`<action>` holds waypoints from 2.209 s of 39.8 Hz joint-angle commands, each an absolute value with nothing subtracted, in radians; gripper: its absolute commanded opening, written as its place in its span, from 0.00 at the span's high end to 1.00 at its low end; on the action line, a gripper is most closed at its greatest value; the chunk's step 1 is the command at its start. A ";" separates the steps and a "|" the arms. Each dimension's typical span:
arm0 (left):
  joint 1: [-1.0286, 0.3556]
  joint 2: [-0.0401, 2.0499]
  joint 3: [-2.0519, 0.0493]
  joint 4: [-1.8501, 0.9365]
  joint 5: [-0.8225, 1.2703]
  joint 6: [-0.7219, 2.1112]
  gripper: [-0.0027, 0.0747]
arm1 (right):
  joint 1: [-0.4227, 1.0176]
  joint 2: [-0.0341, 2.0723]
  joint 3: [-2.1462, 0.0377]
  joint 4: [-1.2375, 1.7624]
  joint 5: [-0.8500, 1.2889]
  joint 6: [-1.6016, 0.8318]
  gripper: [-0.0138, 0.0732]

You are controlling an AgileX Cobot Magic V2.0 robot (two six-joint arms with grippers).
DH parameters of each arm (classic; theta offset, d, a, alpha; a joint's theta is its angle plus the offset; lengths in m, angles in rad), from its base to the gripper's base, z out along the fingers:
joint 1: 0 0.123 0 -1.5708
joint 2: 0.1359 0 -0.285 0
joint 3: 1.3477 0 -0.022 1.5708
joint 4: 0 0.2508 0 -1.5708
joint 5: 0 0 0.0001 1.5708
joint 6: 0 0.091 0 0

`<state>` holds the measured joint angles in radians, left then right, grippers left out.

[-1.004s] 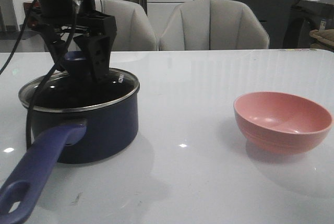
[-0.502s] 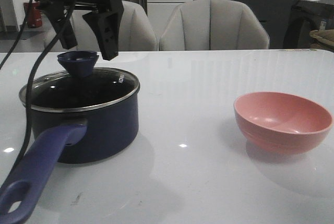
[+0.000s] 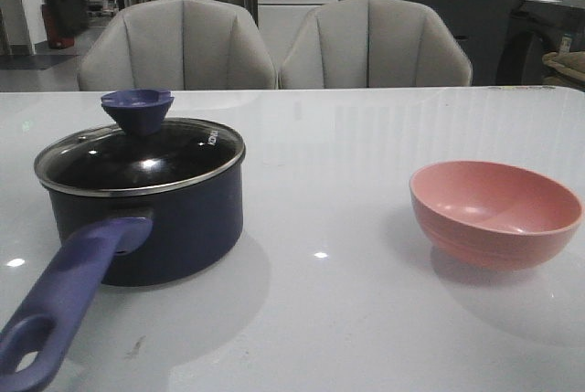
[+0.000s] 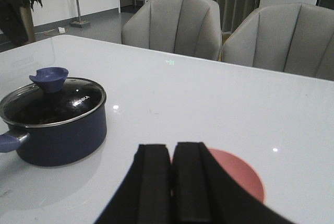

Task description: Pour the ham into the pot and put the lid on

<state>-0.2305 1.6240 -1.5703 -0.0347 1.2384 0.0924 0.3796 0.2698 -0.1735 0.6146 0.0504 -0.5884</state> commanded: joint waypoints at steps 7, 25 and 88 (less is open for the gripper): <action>-0.087 1.348 -1.393 -0.047 1.140 0.081 0.14 | 0.381 0.275 -0.200 0.618 -0.009 -0.597 0.69; -0.035 0.879 -0.972 -0.112 0.773 0.081 0.14 | 0.381 0.275 -0.200 0.618 -0.009 -0.597 0.69; -0.037 0.116 -0.301 -0.087 0.369 0.081 0.80 | 0.381 0.275 -0.200 0.618 -0.009 -0.597 0.69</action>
<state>-0.0368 0.1047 -0.2724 -0.0834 0.4489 0.0882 0.3796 0.2698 -0.1735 0.6146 0.0504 -0.5884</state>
